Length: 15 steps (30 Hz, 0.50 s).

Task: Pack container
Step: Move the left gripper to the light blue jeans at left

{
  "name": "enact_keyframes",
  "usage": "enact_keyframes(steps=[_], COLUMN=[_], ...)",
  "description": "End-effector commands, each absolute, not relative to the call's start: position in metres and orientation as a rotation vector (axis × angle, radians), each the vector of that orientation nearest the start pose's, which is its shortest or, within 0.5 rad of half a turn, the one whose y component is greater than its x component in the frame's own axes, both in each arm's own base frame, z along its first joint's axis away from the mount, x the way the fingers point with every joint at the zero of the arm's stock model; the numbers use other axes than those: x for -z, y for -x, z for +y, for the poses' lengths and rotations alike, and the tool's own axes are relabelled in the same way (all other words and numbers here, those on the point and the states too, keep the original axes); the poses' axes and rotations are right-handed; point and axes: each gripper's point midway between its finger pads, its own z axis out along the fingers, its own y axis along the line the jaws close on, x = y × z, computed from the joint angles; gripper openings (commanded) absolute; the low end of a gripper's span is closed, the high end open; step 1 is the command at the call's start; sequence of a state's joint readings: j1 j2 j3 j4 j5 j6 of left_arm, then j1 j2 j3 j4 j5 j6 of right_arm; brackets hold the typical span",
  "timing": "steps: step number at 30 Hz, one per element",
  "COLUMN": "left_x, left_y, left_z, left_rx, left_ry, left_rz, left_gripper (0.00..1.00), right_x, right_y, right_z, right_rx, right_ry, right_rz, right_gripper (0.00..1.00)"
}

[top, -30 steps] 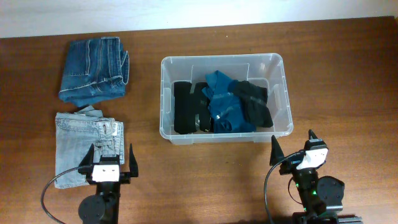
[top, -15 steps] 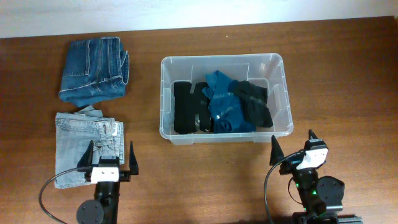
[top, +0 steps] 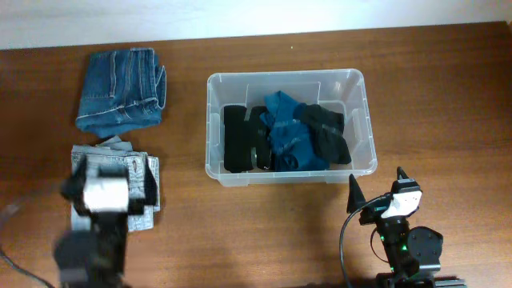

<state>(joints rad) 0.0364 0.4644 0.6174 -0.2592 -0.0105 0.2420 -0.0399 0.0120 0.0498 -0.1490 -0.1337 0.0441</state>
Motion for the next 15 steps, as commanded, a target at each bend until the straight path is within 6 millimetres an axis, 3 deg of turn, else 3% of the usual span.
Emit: enact_keyframes(steps=[1,5,11,15], left_x=[-0.311,-0.296,-0.259,-0.225], left_y=[-0.296,-0.332,-0.363,-0.363], left_z=[0.039,0.062,0.095,0.145], left_rx=[-0.402,-0.456,-0.578,-0.77], left_ry=[-0.196,-0.22,-0.17,-0.041], left_rz=[1.888,2.143,2.357,2.476], left_gripper=[0.99,0.99,0.99,0.99], right_x=[-0.158,-0.158,-0.158,-0.158], right_y=[-0.242,-0.242,-0.242,-0.242], right_z=[0.013,0.013,0.013,0.013], right_rx=[-0.114,-0.114,-0.115,-0.114], right_ry=[0.039,0.039,0.039,0.039], right_rz=[1.679,1.679,1.679,1.679], right_gripper=[0.98,0.98,0.98,0.98])
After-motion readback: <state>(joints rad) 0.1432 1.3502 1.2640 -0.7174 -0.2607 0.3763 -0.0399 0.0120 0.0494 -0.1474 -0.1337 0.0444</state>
